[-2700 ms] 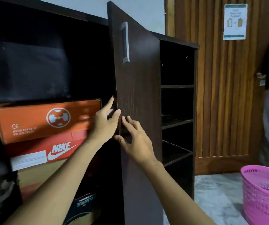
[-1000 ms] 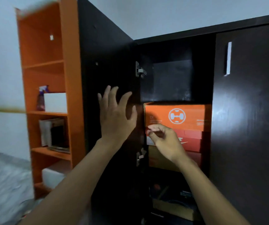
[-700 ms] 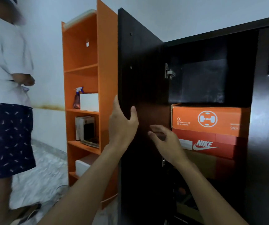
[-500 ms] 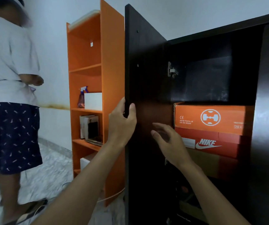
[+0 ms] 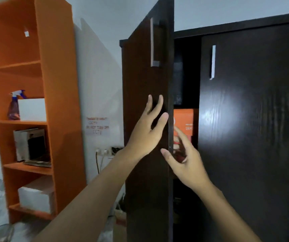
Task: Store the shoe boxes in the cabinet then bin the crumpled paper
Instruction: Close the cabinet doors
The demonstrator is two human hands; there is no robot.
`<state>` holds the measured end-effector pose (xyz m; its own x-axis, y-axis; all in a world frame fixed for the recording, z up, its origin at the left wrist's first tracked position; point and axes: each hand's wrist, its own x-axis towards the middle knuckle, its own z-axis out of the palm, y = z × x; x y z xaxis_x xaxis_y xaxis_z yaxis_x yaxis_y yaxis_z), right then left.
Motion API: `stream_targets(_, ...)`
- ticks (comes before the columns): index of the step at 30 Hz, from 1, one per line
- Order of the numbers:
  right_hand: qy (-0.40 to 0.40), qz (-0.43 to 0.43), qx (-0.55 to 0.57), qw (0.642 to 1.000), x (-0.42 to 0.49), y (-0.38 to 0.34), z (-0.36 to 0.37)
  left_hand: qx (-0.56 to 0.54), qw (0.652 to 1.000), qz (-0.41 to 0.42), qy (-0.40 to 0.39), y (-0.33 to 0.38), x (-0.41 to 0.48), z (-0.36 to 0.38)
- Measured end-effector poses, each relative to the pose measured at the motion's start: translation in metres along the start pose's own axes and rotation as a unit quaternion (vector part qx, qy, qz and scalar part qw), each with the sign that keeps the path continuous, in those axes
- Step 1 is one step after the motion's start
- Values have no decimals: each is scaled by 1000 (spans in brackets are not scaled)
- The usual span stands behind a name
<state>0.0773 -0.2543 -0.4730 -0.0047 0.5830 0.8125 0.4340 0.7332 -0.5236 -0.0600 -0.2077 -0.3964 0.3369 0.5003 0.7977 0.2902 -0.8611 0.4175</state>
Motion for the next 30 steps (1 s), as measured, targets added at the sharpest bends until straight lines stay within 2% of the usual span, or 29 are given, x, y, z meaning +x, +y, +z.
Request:
stream_targets(4, 44, 8, -132, 990, -1, 30, -25, 36, 998, 39, -28, -20, 24, 32)
stream_targets(9, 139, -40, -362, 921, 7, 69, -36, 151, 986, 62, -40, -45, 49, 56)
stream_targets(11, 156, -49, -402, 901, 13, 80, -40, 189, 978, 69, -49, -53, 55, 63)
stream_targets(15, 181, 0, -431, 884, 23, 94, -40, 248, 965, 59, -52, -67, 62, 75)
stream_targets(22, 142, 70, -488, 858, 47, 109, -40, 275, 958, 49, -67, -87, 77, 94)
stream_targets(27, 67, 161, -526, 832, 54, 126, -48, 267, 955, -4, -131, -115, 83, 104)
stream_targets(30, 39, 203, -525, 826, 52, 136, -51, 288, 949, 11, -131, -129, 79, 110)
